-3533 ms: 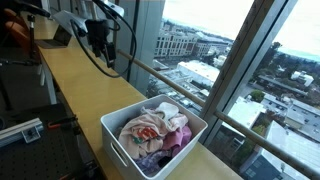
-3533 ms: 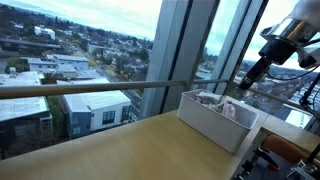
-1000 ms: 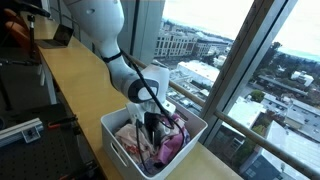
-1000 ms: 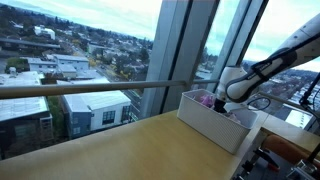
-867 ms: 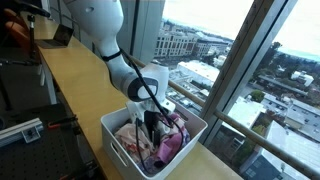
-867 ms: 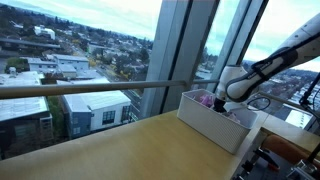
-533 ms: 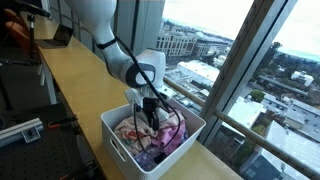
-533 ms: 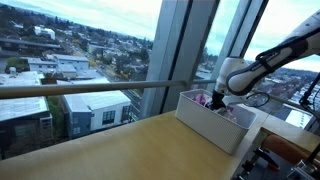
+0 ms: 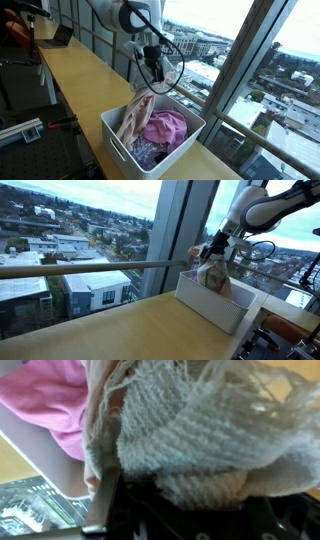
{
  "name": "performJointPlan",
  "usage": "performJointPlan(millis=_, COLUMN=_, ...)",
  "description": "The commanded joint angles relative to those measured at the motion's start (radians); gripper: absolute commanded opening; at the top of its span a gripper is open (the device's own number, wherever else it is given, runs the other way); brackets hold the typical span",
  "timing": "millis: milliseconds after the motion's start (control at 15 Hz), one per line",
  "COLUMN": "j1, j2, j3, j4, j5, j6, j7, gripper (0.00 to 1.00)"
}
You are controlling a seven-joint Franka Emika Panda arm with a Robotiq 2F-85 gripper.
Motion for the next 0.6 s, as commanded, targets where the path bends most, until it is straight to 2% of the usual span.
performJointPlan(millis=0, j1=0.021, j2=-0.133, j3=0.058, j4=0.019, j5=-0.014, j6=-0.031, j7=0.007, gripper=0.03)
performJointPlan(millis=267, j1=0.065, j2=-0.176, j3=0.158, j4=0.131, j5=-0.033, j6=-0.077, j7=0.011, gripper=0.03)
performJointPlan(millis=533, j1=0.139, j2=-0.072, j3=0.263, j4=0.322, j5=-0.039, j6=-0.194, j7=0.064, gripper=0.03)
